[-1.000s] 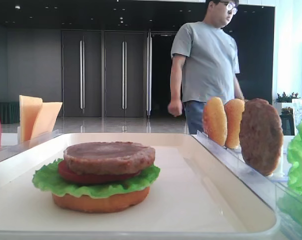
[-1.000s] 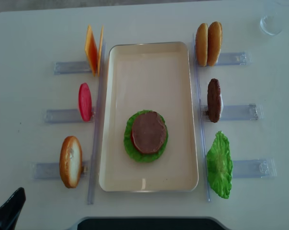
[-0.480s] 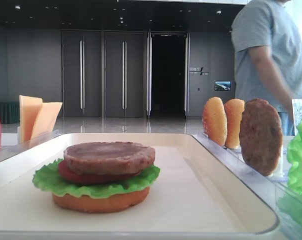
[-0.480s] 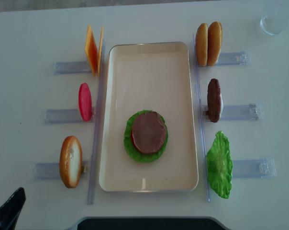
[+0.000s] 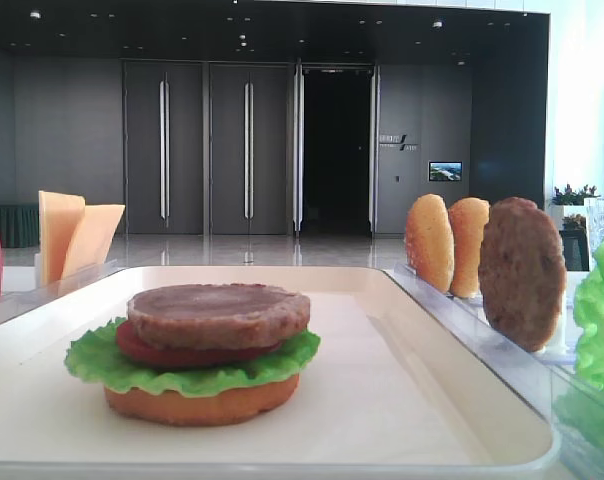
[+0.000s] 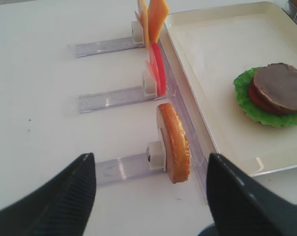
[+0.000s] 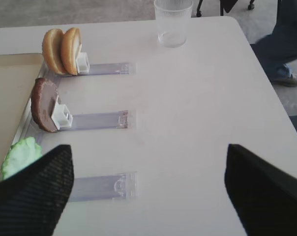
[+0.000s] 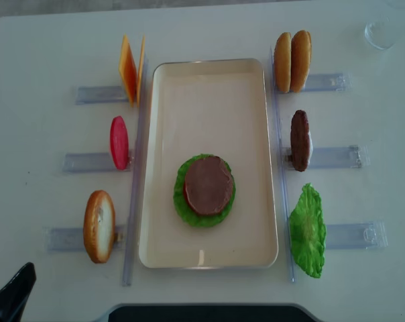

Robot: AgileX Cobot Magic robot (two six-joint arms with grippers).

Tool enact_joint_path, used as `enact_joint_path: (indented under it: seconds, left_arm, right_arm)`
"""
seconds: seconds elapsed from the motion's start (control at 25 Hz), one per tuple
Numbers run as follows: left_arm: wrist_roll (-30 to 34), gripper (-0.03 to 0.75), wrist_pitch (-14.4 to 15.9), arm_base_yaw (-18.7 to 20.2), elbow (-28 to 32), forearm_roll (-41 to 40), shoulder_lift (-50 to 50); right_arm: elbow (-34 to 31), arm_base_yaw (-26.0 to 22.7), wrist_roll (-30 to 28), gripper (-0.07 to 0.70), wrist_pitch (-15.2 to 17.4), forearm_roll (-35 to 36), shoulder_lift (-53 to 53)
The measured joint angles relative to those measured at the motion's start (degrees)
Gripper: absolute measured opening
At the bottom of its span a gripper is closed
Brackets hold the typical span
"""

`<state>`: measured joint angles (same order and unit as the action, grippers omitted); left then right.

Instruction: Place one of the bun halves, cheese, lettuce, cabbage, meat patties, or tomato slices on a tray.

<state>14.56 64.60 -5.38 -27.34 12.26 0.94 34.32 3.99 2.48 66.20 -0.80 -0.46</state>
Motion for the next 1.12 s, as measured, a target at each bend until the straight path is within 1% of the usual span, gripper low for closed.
enact_joint_path:
  seconds: [0.28, 0.4, 0.76, 1.12]
  left_arm:
    - [0.00, 0.535, 0.00, 0.00, 0.00, 0.00, 0.00]
    - [0.00, 0.535, 0.00, 0.00, 0.00, 0.00, 0.00]
    - [0.00, 0.535, 0.00, 0.00, 0.00, 0.00, 0.00]
    - [0.00, 0.535, 0.00, 0.00, 0.00, 0.00, 0.00]
  right_arm:
    - [-5.09, 0.00, 0.00, 0.592, -0.27, 0.80, 0.00]
    - [-5.21, 0.00, -0.24, 0.587, -0.78, 0.80, 0.00]
    - [-5.27, 0.00, -1.27, 0.527, -1.06, 0.80, -0.05]
    - [-5.27, 0.00, -1.44, 0.519, -1.06, 0.80, -0.05]
